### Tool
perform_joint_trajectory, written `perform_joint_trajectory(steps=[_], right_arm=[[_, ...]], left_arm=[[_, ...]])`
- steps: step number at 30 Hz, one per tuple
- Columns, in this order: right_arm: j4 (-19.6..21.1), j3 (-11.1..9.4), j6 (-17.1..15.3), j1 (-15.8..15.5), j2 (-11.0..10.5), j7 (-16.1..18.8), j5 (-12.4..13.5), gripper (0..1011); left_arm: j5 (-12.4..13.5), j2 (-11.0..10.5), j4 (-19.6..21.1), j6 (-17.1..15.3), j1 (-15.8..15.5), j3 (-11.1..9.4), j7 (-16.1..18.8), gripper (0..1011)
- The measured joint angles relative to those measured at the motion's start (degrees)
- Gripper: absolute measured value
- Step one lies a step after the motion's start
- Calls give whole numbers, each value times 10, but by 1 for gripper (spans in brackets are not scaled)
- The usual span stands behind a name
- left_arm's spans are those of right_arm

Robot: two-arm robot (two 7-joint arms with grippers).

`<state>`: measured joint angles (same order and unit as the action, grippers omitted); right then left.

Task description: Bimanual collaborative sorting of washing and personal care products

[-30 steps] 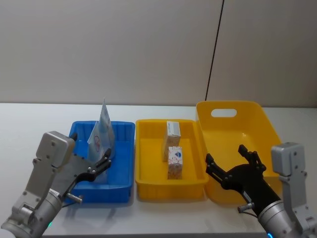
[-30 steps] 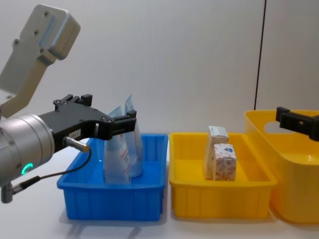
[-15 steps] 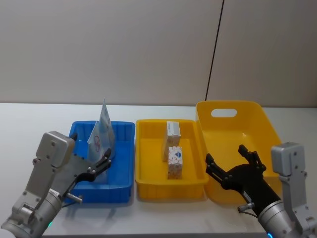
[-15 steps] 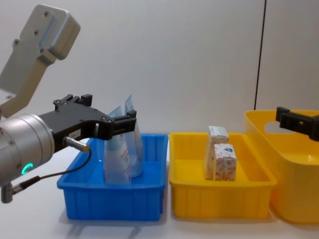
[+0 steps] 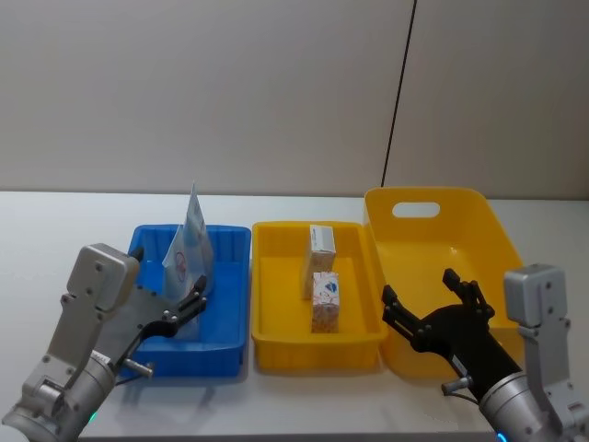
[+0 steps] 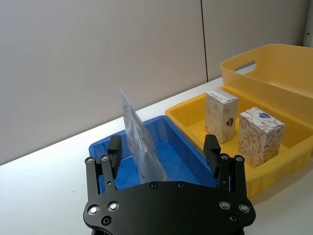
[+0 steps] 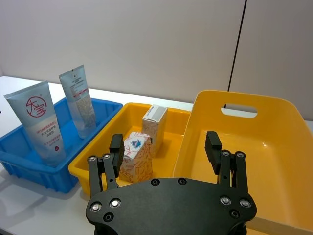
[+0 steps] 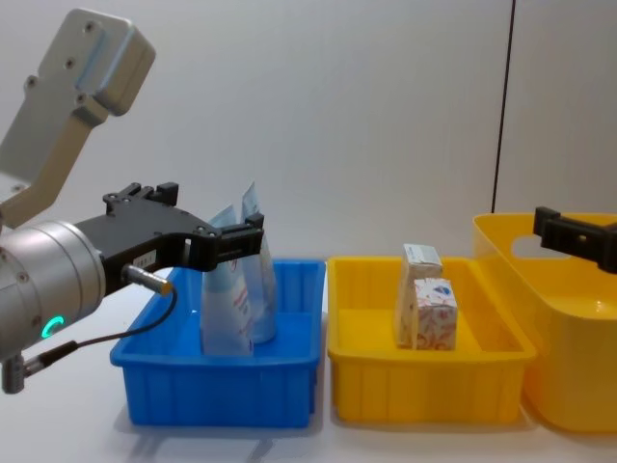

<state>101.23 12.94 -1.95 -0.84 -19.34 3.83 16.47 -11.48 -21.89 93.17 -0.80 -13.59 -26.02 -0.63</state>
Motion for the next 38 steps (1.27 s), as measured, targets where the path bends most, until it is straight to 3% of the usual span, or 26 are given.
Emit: perform_joint_trajectory(steps=[38], right_arm=[[0, 0, 0, 0, 0, 0, 0, 1004]], left_arm=[[0, 0, 0, 0, 0, 0, 0, 1001]])
